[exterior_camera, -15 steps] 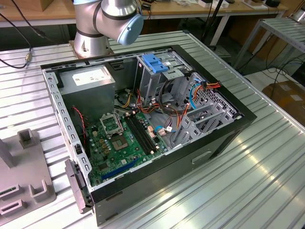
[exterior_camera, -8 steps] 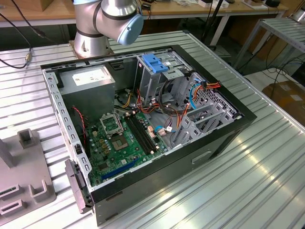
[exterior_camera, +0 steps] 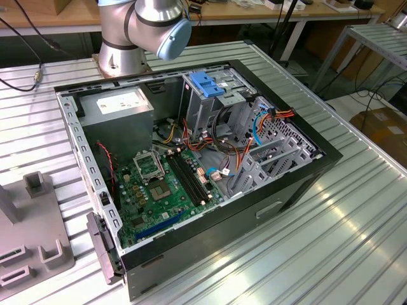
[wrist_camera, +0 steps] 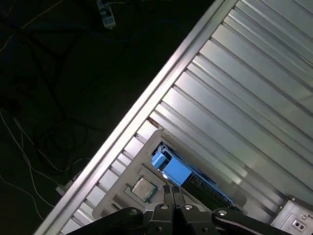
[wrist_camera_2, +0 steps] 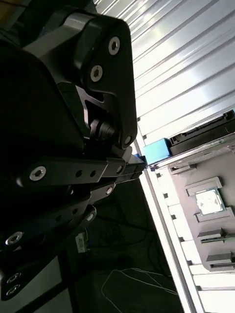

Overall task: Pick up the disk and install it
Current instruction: 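Pick up the disk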

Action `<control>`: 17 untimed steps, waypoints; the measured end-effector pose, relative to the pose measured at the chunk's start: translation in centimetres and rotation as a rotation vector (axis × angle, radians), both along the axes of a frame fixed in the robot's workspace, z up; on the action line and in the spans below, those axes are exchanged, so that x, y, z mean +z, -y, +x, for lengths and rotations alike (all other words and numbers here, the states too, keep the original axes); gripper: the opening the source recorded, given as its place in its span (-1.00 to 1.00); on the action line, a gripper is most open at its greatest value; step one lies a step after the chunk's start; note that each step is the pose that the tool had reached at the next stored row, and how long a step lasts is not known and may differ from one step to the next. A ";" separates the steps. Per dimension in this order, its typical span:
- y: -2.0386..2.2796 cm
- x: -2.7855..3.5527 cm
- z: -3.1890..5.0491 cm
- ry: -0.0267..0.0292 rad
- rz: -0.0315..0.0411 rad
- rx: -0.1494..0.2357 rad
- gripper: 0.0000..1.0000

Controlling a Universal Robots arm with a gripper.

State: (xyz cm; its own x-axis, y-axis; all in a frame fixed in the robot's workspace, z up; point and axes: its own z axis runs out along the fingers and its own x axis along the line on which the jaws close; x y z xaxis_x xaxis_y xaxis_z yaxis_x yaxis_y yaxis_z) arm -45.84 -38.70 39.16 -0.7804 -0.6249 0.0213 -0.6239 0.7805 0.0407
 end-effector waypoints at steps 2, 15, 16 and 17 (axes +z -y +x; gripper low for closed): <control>0.00 -0.02 0.02 0.0000 0.0000 0.057 -0.80; 0.00 -0.09 0.06 -0.0001 0.0000 0.269 -0.80; 0.00 -0.08 0.06 -0.0001 -0.0001 0.282 -0.80; 0.00 -0.09 0.06 -0.0001 0.0000 0.294 -0.80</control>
